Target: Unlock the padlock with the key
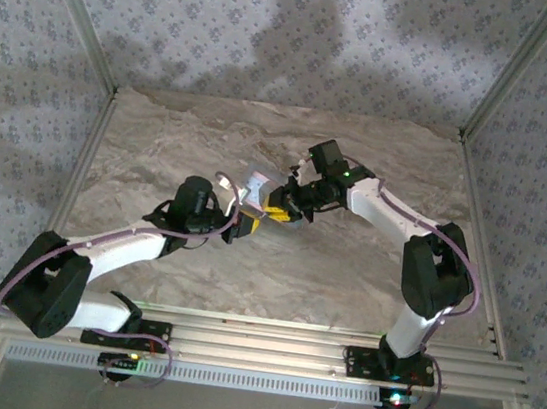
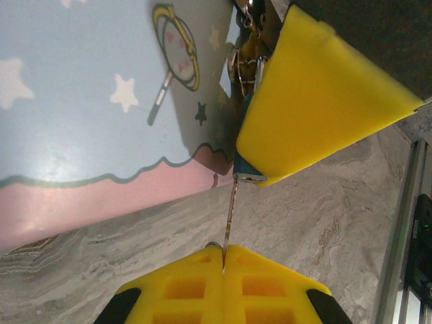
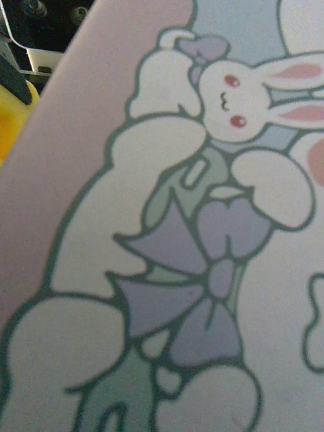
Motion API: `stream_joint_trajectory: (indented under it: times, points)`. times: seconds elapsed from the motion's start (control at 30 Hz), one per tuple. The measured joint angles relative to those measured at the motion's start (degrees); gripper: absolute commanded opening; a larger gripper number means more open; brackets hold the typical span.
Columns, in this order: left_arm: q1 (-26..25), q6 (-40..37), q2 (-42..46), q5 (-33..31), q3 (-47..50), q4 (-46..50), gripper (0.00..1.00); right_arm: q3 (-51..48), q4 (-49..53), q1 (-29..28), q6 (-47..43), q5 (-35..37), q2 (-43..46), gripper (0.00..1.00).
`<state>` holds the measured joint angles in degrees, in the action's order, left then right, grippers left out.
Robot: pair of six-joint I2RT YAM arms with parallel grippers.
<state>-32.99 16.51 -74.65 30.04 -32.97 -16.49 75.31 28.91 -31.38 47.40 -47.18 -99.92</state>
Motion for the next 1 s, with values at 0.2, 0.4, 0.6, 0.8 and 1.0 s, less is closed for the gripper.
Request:
stream_joint_trajectory:
  times: [0.2, 0.4, 0.6, 0.8, 1.0]
  points:
    - [-1.03, 0.0, -0.11, -1.01, 0.0, 0.11, 0.0, 0.07, 1.22, -0.04, -0.02, 0.79, 0.07, 0.0]
    - [-2.34, 0.02, -0.11, -2.86, 0.0, 0.46, 0.0, 0.48, 3.13, -0.5, -0.04, 3.04, 0.07, 0.0]
    - [-3.56, 0.0, 0.07, -5.88, 0.0, 0.57, 0.0, 1.11, 4.07, -1.03, 0.02, 5.25, 0.07, 0.0]
    - [-3.89, 0.02, 0.94, -7.48, 0.0, 1.38, 0.0, 1.14, 4.13, -1.42, 0.42, 6.47, 0.07, 0.0]
    - [-4.07, 0.04, 1.11, -7.82, 0.0, 1.46, 0.0, 1.16, 4.15, -1.62, 0.85, 7.04, 0.07, 0.0]
